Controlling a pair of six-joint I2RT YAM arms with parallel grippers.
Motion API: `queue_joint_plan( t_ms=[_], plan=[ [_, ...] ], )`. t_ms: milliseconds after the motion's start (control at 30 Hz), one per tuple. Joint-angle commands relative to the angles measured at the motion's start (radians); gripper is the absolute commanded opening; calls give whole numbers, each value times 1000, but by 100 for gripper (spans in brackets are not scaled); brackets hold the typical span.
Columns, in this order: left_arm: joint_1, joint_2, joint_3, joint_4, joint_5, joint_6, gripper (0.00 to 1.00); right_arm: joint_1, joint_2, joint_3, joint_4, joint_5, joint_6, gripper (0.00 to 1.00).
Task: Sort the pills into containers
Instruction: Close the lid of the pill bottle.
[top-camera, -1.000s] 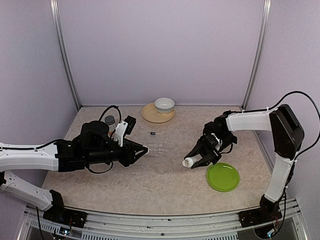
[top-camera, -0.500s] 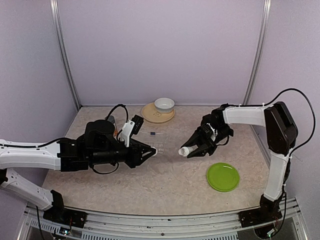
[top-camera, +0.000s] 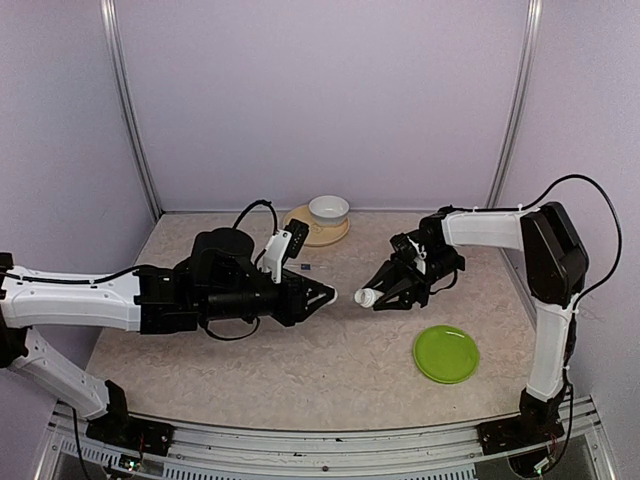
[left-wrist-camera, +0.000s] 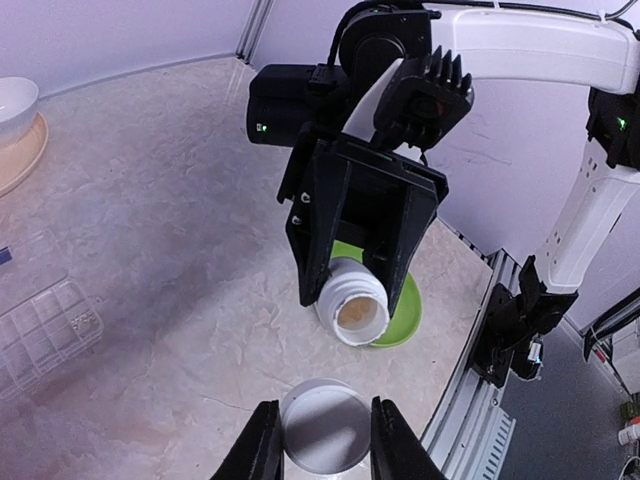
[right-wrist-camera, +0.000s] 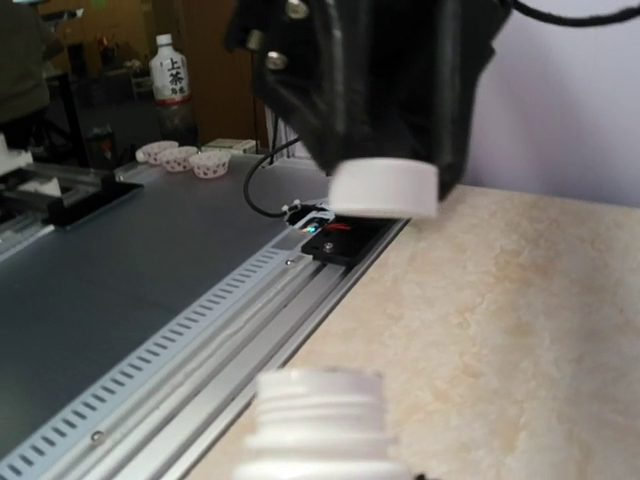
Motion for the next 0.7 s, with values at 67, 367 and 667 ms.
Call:
queue_joint_plan(
  t_ms=[67,367,667],
  plan=[
    [-16,50,53,32,4,-45,28,-11,22,29,-55,-251,85,0],
    [-18,120,99,86,-7,-83,27,-11,11,30,-55,-250,89,0],
    [-25,151,103,157,-36,-103,27,-12,0,27,-55,-250,89,0]
  ],
)
